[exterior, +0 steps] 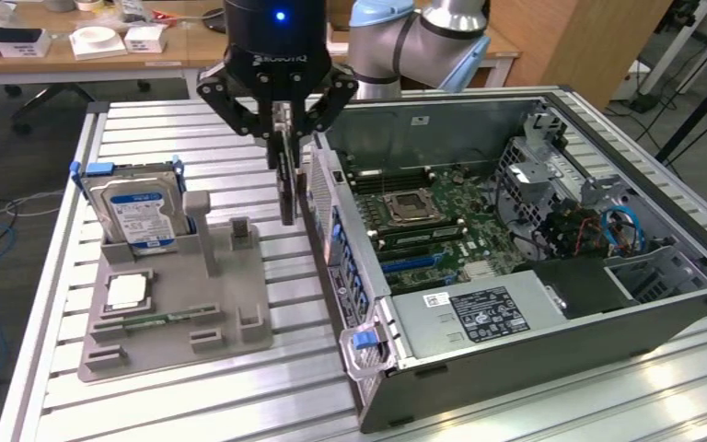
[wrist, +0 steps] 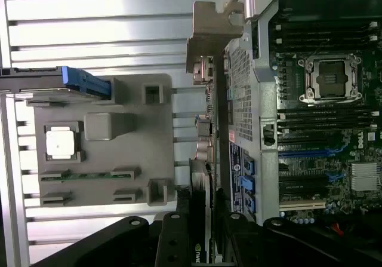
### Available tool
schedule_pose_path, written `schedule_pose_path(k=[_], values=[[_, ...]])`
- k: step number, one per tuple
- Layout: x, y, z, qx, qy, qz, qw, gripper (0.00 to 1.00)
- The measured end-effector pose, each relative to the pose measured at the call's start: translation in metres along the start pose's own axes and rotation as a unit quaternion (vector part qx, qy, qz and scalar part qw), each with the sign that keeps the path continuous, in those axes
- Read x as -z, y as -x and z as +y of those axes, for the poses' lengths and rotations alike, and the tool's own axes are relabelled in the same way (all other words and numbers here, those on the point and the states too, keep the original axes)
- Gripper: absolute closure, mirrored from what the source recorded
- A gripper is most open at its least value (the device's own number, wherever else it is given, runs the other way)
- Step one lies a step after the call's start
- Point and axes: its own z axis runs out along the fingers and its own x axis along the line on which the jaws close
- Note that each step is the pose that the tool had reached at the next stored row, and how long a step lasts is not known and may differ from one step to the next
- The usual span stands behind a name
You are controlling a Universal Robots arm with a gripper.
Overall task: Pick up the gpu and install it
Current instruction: 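Pick up the gpu and move the gpu toward the slot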
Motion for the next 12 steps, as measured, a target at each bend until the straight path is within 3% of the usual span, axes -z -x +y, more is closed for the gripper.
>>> schedule_pose_path(k=[12], values=[[0.0008, 0.025, 0.0025, 0.000, 0.0000, 0.0000, 1.0000, 0.73]])
